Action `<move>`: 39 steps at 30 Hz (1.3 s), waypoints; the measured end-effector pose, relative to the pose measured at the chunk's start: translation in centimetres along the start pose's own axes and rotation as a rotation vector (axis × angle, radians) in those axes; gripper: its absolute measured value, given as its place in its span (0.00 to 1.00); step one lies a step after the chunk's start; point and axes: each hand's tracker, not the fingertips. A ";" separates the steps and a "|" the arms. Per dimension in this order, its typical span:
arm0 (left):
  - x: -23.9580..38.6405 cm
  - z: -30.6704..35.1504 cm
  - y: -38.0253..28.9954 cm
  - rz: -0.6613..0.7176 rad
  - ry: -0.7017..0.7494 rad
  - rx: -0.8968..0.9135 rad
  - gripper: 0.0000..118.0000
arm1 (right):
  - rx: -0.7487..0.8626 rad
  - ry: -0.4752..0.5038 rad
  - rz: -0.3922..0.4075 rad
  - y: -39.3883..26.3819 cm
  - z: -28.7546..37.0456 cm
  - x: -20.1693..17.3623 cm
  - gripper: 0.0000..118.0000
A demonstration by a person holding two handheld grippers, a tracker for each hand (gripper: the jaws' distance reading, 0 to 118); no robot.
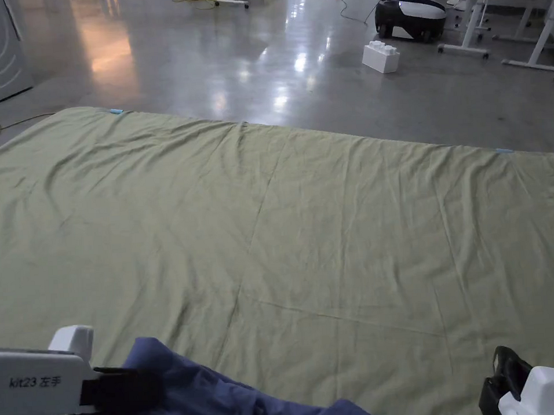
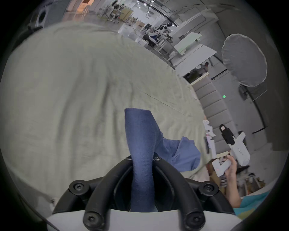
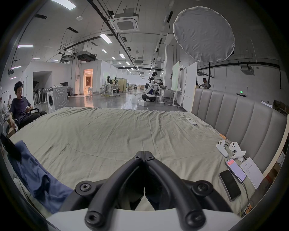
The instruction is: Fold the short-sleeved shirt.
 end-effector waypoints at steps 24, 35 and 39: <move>15.0 -3.8 -0.7 -0.356 0.448 -0.048 0.12 | -0.003 0.009 -0.044 -0.8 -0.1 0.6 0.00; 20.1 -8.6 -3.5 -0.323 0.297 -0.102 0.12 | -0.014 0.012 -0.055 -1.3 -0.2 0.7 0.00; 21.8 -11.8 -5.2 -0.326 0.272 -0.132 0.12 | -0.018 0.009 -0.057 -1.5 -0.1 0.8 0.00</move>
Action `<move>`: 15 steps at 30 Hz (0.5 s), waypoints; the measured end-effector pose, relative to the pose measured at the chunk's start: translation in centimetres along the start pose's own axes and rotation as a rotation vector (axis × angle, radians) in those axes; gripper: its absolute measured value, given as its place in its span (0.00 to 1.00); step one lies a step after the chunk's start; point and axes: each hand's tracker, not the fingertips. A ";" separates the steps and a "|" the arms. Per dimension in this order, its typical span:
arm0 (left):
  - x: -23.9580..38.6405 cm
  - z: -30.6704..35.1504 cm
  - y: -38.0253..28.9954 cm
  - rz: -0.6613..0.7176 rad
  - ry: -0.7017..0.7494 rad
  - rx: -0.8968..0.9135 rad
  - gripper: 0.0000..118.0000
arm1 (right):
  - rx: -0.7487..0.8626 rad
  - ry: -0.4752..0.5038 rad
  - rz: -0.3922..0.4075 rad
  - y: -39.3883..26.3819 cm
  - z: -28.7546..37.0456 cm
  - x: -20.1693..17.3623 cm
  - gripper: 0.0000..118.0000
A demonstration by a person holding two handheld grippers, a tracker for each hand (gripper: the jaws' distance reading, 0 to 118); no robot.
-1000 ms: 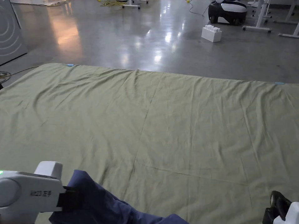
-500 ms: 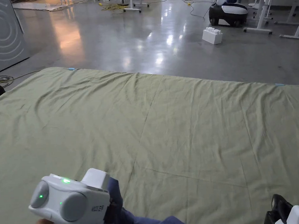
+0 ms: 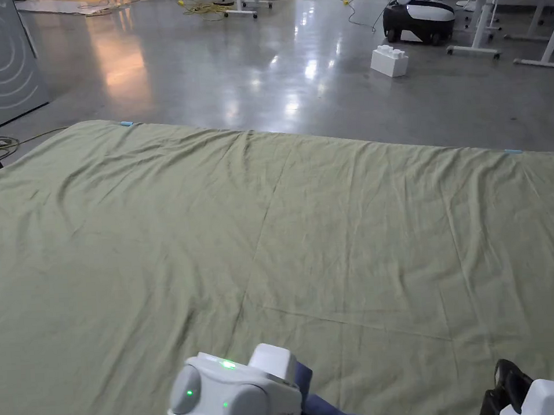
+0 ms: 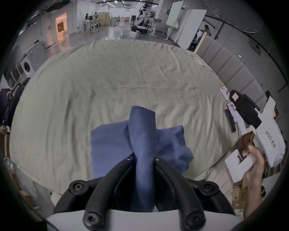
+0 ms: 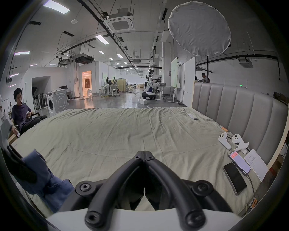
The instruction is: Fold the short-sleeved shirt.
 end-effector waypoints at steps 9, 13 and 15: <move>2.4 -5.8 -1.2 0.107 -0.054 -0.036 0.18 | -0.012 -0.014 0.002 -0.4 0.3 0.5 0.00; 1.3 -5.4 -1.4 0.189 -0.157 -0.004 0.40 | -0.015 -0.020 0.005 -0.5 0.4 0.7 0.00; 0.5 -4.4 -1.2 0.214 -0.232 0.022 0.55 | -0.016 -0.021 0.007 -0.5 0.4 0.7 0.00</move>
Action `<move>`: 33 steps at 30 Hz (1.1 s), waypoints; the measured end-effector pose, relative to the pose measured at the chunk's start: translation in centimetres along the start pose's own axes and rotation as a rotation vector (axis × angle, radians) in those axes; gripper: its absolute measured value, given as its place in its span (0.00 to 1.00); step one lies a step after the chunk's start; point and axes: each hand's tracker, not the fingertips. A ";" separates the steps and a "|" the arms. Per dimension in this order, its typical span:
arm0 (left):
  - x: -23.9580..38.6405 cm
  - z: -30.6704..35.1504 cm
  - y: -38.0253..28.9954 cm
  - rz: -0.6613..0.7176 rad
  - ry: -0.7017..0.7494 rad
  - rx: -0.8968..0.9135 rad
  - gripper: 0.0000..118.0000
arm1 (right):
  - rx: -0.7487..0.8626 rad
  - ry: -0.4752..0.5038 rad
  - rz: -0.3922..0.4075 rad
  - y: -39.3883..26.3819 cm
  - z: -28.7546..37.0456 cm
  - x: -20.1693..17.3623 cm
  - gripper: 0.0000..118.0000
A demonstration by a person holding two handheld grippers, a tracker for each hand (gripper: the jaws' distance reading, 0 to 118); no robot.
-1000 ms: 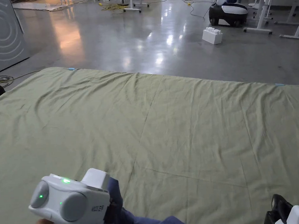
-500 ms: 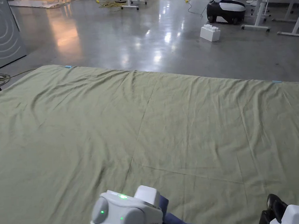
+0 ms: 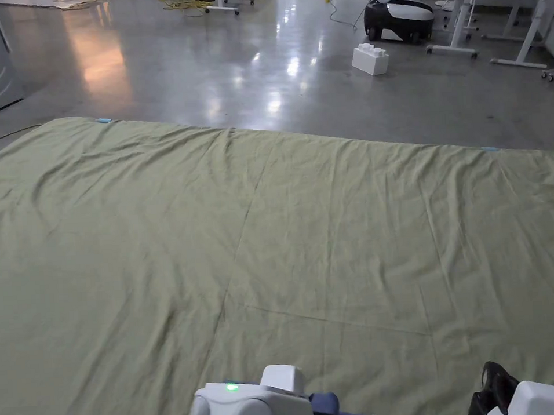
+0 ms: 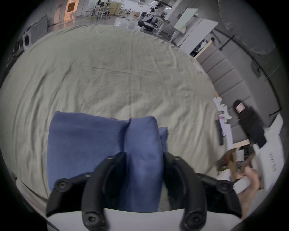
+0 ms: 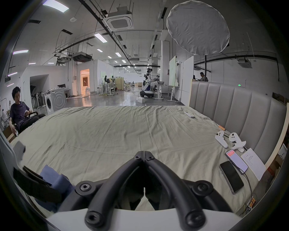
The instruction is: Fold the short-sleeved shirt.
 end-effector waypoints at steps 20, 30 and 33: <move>-3.2 -4.9 -3.0 0.217 -0.276 -0.119 0.10 | -0.012 0.000 0.022 -0.2 0.1 0.1 0.00; -2.5 -6.4 -3.7 0.116 -0.168 -0.064 0.06 | -0.014 -0.004 0.025 -0.3 0.0 0.2 0.00; -1.5 -5.3 -3.5 0.050 -0.136 -0.041 0.06 | -0.014 -0.004 0.022 -0.2 0.1 0.2 0.00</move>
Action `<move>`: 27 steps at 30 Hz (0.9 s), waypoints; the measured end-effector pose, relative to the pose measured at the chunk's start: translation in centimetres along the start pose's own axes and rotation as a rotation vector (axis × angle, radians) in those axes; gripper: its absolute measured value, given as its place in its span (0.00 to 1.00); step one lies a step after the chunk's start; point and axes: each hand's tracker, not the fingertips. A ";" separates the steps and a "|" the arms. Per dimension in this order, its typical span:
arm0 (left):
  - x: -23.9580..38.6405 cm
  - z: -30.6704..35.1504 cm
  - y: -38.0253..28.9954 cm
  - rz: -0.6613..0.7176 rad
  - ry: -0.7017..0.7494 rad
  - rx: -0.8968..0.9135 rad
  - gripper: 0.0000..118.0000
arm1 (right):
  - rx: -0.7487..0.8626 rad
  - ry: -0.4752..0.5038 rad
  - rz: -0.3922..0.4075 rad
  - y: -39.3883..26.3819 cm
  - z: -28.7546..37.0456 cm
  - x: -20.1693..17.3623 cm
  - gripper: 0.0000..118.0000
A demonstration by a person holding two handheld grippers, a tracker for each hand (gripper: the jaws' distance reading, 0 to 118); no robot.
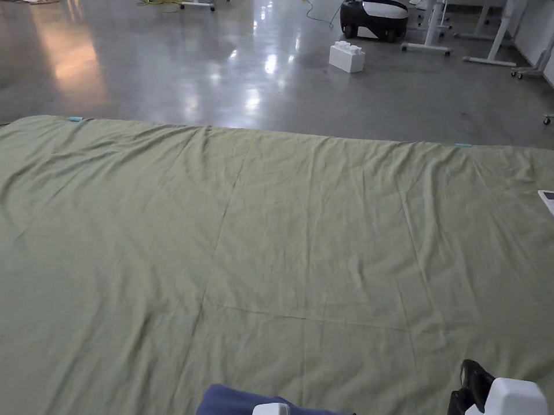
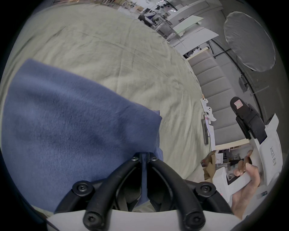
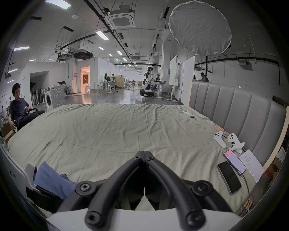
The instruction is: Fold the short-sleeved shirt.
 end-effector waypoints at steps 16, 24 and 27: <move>1.8 16.6 6.1 -0.363 0.391 0.772 0.05 | 0.151 -0.009 -0.019 5.0 0.2 -0.9 0.00; -0.6 20.0 5.9 -0.415 0.628 1.014 0.05 | 0.219 -0.029 -0.029 6.8 0.2 -1.2 0.00; -1.5 21.0 5.6 -0.401 0.630 1.044 0.05 | 0.242 -0.042 -0.022 7.3 0.7 -1.1 0.00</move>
